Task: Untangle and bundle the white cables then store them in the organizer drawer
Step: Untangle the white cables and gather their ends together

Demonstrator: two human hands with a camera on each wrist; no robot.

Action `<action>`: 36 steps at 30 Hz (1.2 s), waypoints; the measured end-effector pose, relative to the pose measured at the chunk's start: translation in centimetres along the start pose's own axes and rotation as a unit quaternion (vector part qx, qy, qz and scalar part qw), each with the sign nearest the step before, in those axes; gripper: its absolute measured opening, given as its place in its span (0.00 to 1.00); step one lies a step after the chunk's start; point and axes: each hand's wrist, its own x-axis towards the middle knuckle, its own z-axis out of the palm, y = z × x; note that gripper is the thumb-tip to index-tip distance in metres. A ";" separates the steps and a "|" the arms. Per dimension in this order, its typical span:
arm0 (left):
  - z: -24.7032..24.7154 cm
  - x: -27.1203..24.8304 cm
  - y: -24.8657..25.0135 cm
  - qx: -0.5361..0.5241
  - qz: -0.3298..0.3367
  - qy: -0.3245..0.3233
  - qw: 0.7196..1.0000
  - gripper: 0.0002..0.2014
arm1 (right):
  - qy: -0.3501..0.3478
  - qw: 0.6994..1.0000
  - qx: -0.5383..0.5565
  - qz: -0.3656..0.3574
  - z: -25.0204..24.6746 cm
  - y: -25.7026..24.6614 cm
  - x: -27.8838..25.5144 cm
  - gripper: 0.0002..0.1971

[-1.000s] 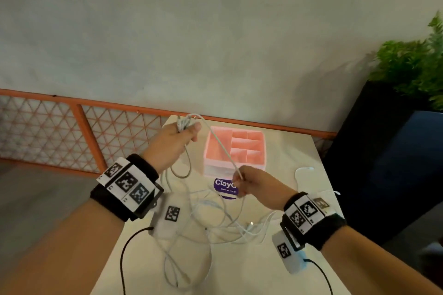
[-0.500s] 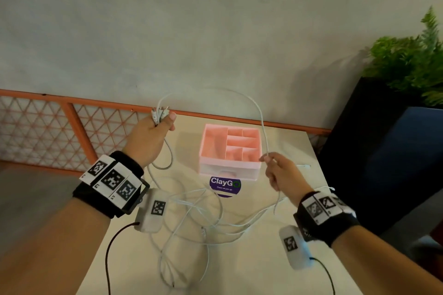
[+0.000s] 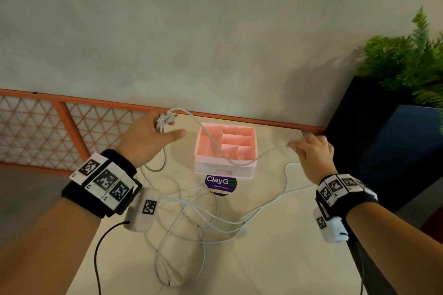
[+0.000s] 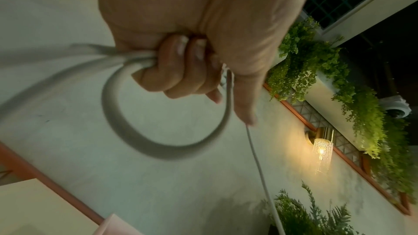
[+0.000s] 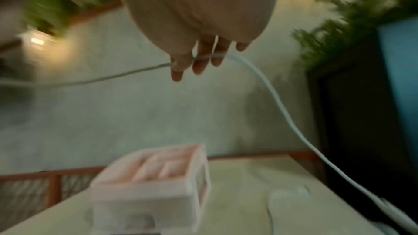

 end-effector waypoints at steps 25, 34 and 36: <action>0.9 -2.2 -2.7 -0.151 -0.030 -0.016 0.988 0.08 | -0.554 0.758 0.038 -0.343 14.5 -19.4 -16.6 0.28; -0.4 -2.4 -4.1 -0.138 -0.024 -0.006 0.990 0.10 | -0.482 0.814 0.203 -0.251 14.4 -19.6 -14.1 0.13; -0.6 -2.1 -4.4 -0.145 -0.031 -0.003 0.989 0.11 | -0.464 0.817 0.293 -0.180 12.1 -18.3 -12.1 0.11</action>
